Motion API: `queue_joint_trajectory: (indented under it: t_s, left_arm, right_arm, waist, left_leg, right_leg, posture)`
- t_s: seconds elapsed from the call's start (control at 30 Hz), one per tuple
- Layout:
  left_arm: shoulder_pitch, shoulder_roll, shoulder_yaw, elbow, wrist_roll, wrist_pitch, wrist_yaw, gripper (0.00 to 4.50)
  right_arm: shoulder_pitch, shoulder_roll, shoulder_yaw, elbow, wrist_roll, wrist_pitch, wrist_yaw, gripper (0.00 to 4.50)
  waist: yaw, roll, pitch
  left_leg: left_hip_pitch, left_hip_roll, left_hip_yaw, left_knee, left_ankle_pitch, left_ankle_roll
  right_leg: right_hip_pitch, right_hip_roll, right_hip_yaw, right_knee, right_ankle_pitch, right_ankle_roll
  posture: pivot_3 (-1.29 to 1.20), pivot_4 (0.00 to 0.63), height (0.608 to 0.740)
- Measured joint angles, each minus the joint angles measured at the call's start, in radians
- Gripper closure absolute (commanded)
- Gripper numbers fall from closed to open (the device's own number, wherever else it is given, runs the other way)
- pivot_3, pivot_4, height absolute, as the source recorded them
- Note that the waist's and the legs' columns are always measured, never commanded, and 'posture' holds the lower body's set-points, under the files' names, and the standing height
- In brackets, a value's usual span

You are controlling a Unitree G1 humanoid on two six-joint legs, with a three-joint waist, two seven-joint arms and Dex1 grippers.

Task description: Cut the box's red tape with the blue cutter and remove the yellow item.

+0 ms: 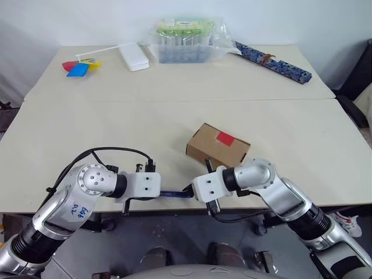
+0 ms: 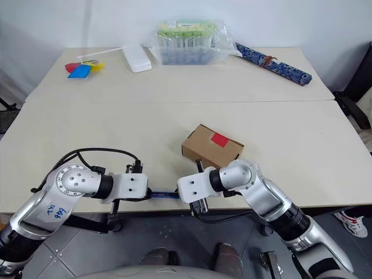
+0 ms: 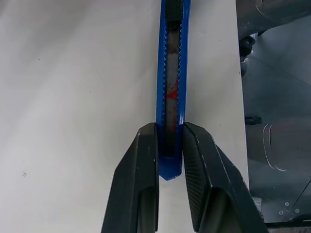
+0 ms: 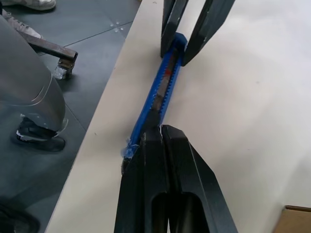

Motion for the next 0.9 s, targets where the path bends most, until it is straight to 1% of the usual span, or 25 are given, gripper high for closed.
queue_joint_trajectory:
  t_s: [0.43,0.63,0.9]
  left_arm:
    - [-0.008,-0.001,-0.005,0.008,0.0,0.005,-0.006,4.12]
    - [-0.008,-0.001,-0.005,0.007,0.0,0.012,-0.006,4.12]
    - [-0.008,-0.005,-0.006,0.004,0.0,0.026,-0.005,4.12]
  right_arm:
    - [0.02,-0.006,0.005,0.047,-0.045,-0.082,0.0,4.45]
    - [0.02,-0.002,0.005,0.048,-0.048,-0.083,0.002,4.45]
    - [0.006,0.068,0.03,0.081,-0.082,-0.081,-0.008,4.45]
  waist:
    - [0.0,0.0,0.0]
    - [-0.001,0.001,0.0]
    - [-0.001,0.002,-0.001]
  left_leg:
    - [0.001,0.0,0.0,0.0,0.0,0.0]
    - [0.001,0.0,0.0,0.0,0.0,0.0]
    - [0.001,0.0,0.0,0.0,0.0,0.0]
  right_leg:
    - [0.0,0.0,0.0,0.0,0.0,0.0]
    - [0.0,0.0,0.0,0.0,0.0,0.0]
    - [0.001,0.0,0.0,0.0,0.0,0.0]
  posture:
    - [0.0,0.15,0.74]
    - [0.0,0.15,0.74]
    - [0.0,0.15,0.74]
